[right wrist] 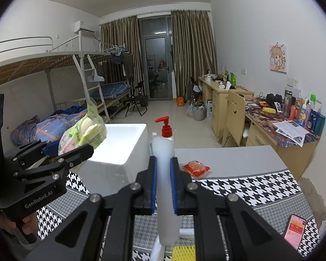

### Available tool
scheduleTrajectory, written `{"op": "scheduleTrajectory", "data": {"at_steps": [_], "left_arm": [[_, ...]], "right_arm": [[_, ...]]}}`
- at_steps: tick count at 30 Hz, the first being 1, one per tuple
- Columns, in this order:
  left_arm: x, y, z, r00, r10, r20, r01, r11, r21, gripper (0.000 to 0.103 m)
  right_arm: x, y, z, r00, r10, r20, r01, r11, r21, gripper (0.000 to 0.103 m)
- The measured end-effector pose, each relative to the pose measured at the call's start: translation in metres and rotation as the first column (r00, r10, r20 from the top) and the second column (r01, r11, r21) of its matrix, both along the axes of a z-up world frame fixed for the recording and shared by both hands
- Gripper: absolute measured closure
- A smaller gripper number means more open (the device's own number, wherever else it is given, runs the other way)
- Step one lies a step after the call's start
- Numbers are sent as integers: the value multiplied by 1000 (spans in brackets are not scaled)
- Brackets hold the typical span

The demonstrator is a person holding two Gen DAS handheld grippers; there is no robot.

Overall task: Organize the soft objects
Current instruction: 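Carry the tissue pack and white tube over the white foam box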

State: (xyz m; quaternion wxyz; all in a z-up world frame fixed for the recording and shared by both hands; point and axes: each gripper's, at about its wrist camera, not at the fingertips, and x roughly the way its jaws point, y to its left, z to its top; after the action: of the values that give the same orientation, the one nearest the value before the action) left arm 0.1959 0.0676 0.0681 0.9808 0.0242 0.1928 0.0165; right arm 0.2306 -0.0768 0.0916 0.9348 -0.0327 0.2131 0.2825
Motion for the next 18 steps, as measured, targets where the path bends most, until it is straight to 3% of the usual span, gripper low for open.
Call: {"op": "scheduleTrajectory", "data": {"at_steps": [18], "left_arm": [[34, 34, 4, 994, 112, -9, -112, 994, 4, 61]], "right_arm": [[29, 38, 17, 998, 65, -24, -65, 998, -7, 89]]}}
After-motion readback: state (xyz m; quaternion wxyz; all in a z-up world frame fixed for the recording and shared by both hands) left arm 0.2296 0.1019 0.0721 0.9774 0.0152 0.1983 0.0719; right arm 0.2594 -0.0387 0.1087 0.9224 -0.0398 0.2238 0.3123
